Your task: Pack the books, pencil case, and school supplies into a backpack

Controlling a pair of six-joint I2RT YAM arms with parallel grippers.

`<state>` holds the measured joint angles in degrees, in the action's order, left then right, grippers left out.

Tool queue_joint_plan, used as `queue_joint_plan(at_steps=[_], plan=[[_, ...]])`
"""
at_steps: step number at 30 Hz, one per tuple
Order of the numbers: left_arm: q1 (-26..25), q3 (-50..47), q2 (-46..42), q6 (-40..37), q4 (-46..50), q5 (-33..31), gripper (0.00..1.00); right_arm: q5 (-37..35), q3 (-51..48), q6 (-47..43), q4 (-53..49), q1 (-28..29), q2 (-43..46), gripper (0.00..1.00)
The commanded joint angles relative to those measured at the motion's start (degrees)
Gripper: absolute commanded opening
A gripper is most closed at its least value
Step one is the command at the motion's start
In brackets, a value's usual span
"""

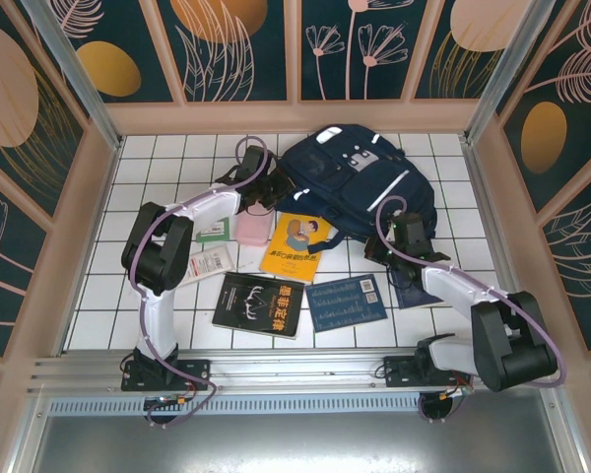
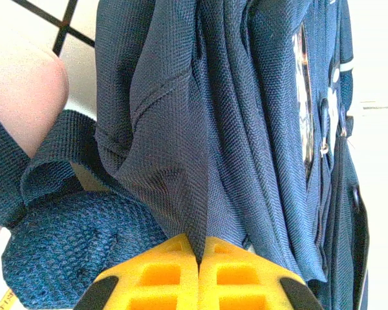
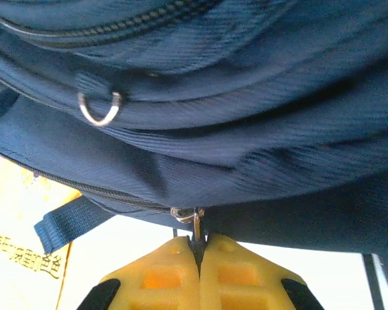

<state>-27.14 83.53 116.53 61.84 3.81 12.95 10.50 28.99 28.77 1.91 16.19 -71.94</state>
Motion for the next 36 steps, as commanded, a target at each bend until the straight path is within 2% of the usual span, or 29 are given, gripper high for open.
queue_joint_plan(at_steps=[1,11,15,17,20,21,23,24,26,27,30,33,36], plan=[[3.23,2.84,-1.59,-2.80,0.71,-5.64,0.00,-8.08,1.34,-0.48,-6.99,-0.38,1.60,0.00],[4.63,1.83,-1.39,-3.15,0.77,-6.25,0.00,-17.64,5.05,0.76,-14.82,-0.43,1.96,0.00],[5.76,1.64,-1.83,-3.41,1.07,-6.75,0.00,-25.64,5.77,2.42,-16.75,-0.50,3.74,0.00],[6.38,1.83,-1.84,-3.47,1.07,-6.46,0.00,-27.39,5.56,3.42,-16.23,-0.82,4.95,0.00],[7.09,3.02,-1.71,-4.34,1.91,-6.77,0.00,-25.17,5.86,3.23,-14.69,-1.04,4.76,0.00],[7.17,3.98,-1.48,-5.15,2.53,-6.79,0.00,-21.24,6.31,2.12,-13.48,-1.02,4.31,0.00],[7.18,6.97,-0.61,-7.54,4.54,-6.00,0.00,-8.75,6.64,-1.30,-9.30,-0.54,4.16,0.00],[7.18,8.86,-0.22,-8.45,6.69,-5.68,0.10,-3.18,7.06,-1.94,-7.67,0.23,4.06,0.00],[7.18,10.96,-0.82,-9.81,9.65,-5.92,0.40,3.58,8.43,-1.54,-5.55,2.75,3.75,0.00],[7.19,11.06,-2.09,-10.29,10.66,-6.60,0.47,5.38,9.79,-1.07,-5.66,4.33,3.23,0.00],[7.18,9.31,-6.87,-10.52,12.44,-8.80,0.58,7.75,14.51,-0.01,-6.97,9.79,0.70,0.00],[7.18,6.80,-11.54,-9.94,14.10,-8.18,0.61,8.73,17.89,2.35,-6.49,14.31,-1.80,0.00],[6.93,1.05,-16.96,-8.40,13.47,-4.37,0.62,9.35,20.28,4.33,-5.44,17.56,-4.36,0.00]])
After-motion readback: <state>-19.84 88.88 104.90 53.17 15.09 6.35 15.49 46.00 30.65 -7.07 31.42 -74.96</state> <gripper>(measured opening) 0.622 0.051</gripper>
